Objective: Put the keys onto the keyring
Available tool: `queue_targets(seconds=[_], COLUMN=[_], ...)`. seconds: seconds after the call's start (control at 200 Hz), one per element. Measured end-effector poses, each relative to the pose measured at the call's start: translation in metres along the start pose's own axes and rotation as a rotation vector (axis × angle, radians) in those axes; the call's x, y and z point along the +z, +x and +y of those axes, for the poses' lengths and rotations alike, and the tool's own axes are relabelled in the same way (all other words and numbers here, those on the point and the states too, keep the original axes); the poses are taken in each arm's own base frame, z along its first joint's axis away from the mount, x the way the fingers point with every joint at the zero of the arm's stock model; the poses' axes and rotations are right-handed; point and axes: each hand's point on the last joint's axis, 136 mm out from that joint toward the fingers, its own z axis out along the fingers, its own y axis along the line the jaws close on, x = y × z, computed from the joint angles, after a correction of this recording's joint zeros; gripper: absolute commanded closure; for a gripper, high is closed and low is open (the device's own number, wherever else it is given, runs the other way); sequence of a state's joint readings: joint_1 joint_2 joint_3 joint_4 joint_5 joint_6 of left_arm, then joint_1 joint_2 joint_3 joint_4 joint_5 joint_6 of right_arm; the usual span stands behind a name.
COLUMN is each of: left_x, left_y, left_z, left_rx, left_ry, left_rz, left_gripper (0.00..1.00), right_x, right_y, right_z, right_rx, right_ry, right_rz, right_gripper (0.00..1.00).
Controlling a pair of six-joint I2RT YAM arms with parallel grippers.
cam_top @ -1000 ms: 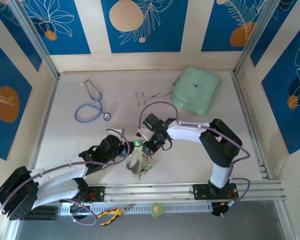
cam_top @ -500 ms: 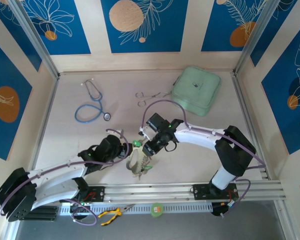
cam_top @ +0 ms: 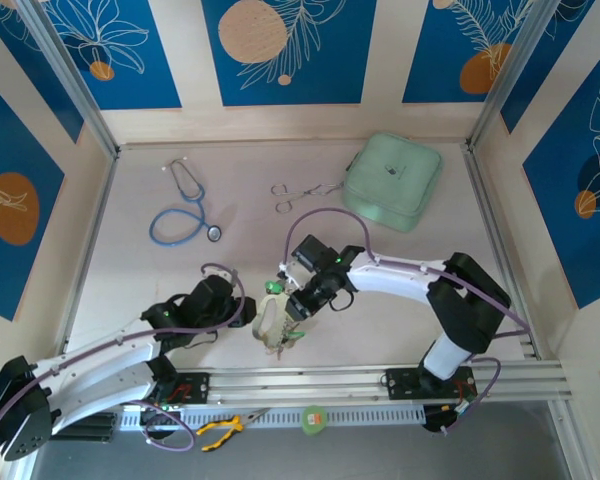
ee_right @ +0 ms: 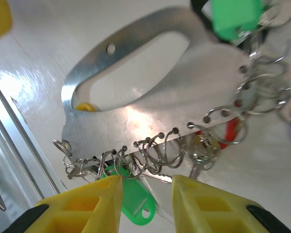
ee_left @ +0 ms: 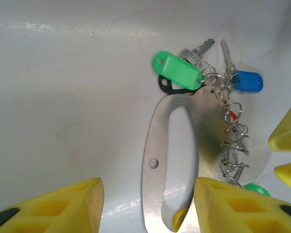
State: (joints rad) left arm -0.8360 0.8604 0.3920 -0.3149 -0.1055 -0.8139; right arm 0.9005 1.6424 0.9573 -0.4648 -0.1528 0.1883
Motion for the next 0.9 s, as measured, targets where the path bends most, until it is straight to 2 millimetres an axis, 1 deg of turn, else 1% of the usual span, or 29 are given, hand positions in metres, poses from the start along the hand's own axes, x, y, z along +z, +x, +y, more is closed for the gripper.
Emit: queue_targets(seconds=[0.09,0.18,0.42,0.465,0.495,0.56,0.65,0.78,0.9], left_x=[0.003,0.004,0.003,0.003,0.003,0.003,0.003,0.003,-0.001], left_y=[0.002,0.002,0.000,-0.001,-0.001,-0.004,-0.006,-0.011,-0.021], left_z=[0.002,0.002,0.002,0.002,0.002,0.000,-0.001,-0.001,-0.007], left_rx=[0.002,0.003,0.005,0.006,0.006,0.011,0.019,0.045,0.088], left_ry=[-0.016,-0.021,-0.022,-0.023,-0.022,-0.019,-0.016,-0.018,0.002], left_rz=[0.012,0.015,0.009,0.007,0.004,-0.007,-0.017,-0.038,-0.088], left_gripper=[0.47,0.47,0.46,0.46,0.46,0.46,0.46,0.46,0.47], right_x=[0.010,0.016,0.023,0.025,0.027,0.029,0.029,0.024,0.014], right_y=[0.006,0.010,0.006,0.004,0.003,0.000,-0.001,-0.006,-0.015], right_z=[0.000,-0.001,-0.005,-0.005,-0.006,-0.006,-0.005,-0.005,-0.003], right_rx=[-0.008,-0.015,-0.030,-0.037,-0.043,-0.057,-0.060,-0.082,-0.120], right_ry=[0.010,0.019,0.042,0.048,0.052,0.058,0.061,0.076,0.091], right_rz=[0.034,0.051,0.062,0.065,0.067,0.069,0.068,0.046,0.004], right_gripper=[0.68,0.68,0.71,0.74,0.77,0.90,1.00,1.00,1.00])
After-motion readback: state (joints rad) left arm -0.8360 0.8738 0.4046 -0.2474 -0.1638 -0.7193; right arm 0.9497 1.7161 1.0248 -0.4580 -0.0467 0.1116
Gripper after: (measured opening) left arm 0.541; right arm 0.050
